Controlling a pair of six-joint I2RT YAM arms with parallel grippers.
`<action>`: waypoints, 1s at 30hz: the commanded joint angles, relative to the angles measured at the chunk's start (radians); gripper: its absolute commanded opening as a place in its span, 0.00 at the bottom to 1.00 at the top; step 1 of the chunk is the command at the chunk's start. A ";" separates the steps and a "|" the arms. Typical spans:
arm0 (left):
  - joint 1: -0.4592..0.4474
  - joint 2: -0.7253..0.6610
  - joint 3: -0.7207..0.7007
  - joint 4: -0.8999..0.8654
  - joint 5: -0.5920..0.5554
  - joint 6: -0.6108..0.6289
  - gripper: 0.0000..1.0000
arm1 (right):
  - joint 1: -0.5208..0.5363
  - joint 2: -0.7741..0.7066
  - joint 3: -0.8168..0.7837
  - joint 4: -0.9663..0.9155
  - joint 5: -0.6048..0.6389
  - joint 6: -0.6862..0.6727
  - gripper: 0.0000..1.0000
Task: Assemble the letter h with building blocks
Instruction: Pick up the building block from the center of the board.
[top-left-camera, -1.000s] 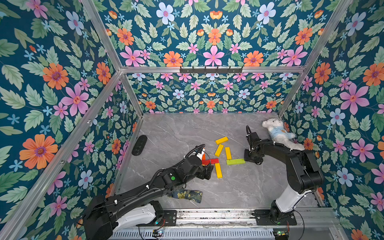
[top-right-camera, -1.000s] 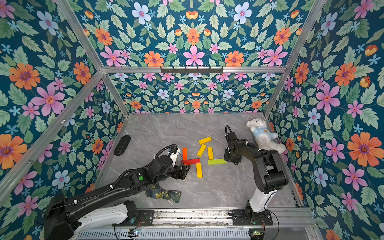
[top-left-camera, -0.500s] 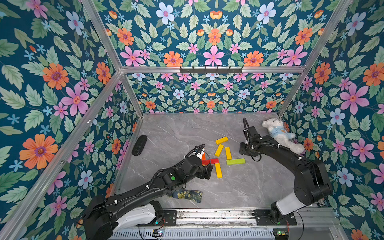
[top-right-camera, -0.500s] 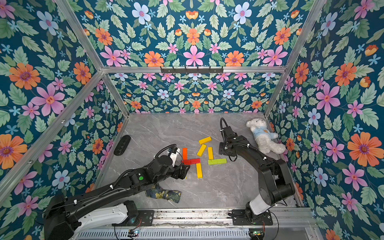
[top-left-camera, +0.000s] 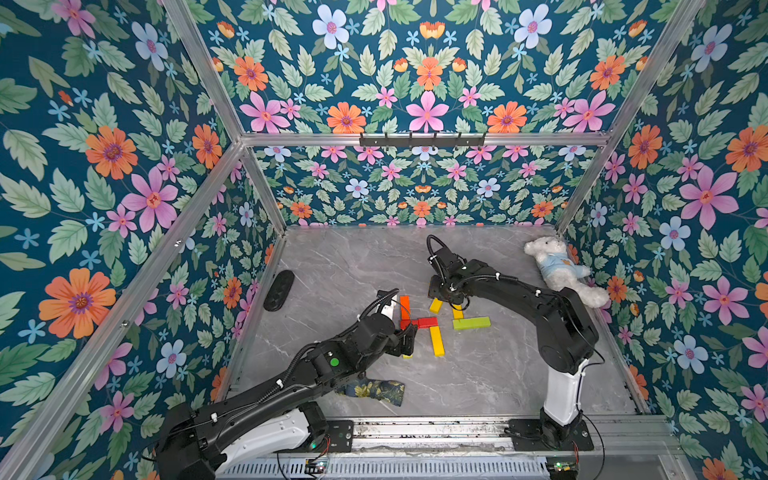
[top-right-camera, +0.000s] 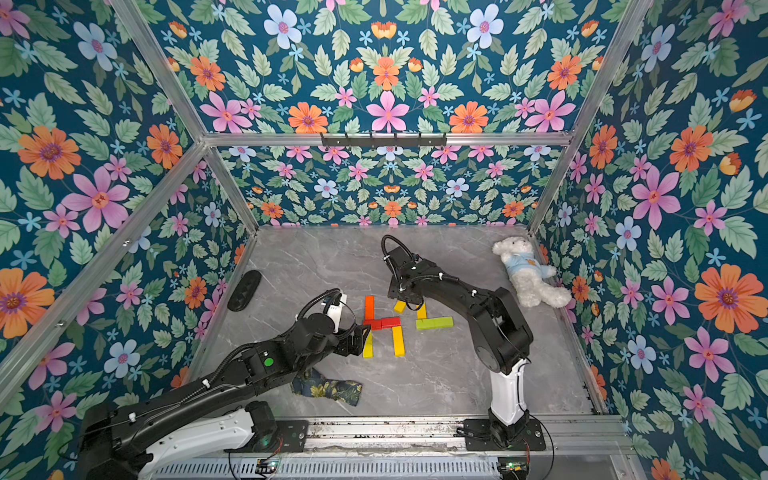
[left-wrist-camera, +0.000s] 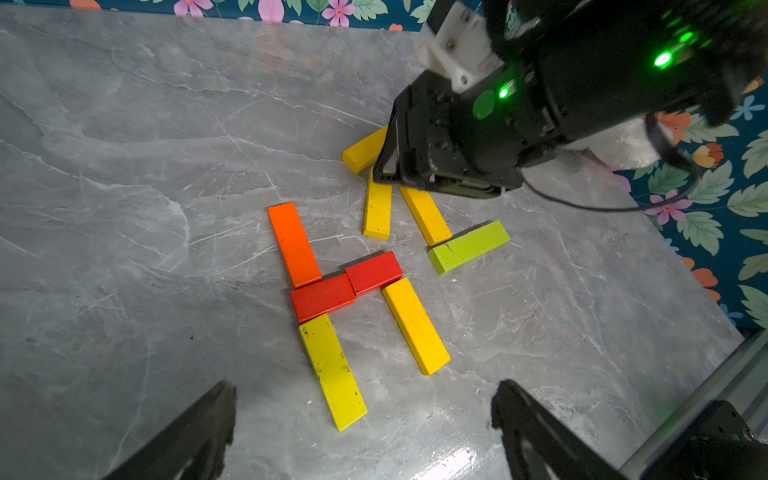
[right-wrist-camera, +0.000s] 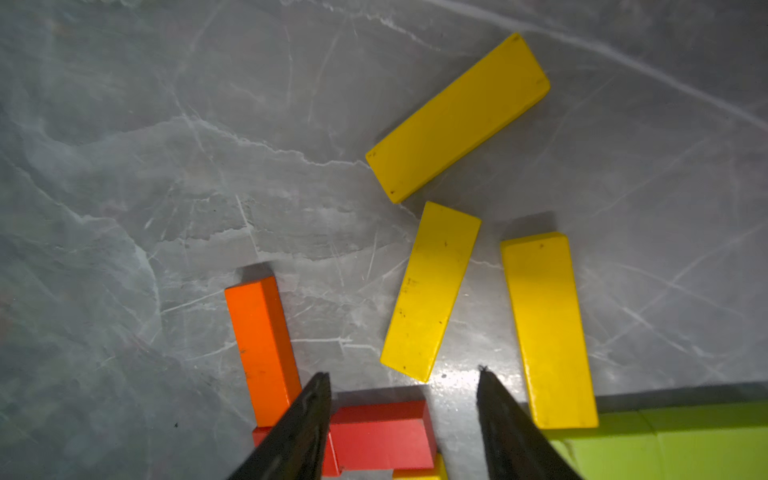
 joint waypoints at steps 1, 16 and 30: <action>0.002 -0.024 -0.007 -0.019 -0.044 -0.008 0.99 | 0.015 0.026 0.022 -0.067 0.052 0.087 0.60; 0.002 -0.091 -0.018 -0.016 -0.066 0.003 0.99 | 0.016 0.140 0.074 -0.085 0.049 0.107 0.58; 0.001 -0.084 -0.013 -0.020 -0.062 0.010 0.99 | 0.013 0.211 0.135 -0.094 0.015 0.057 0.47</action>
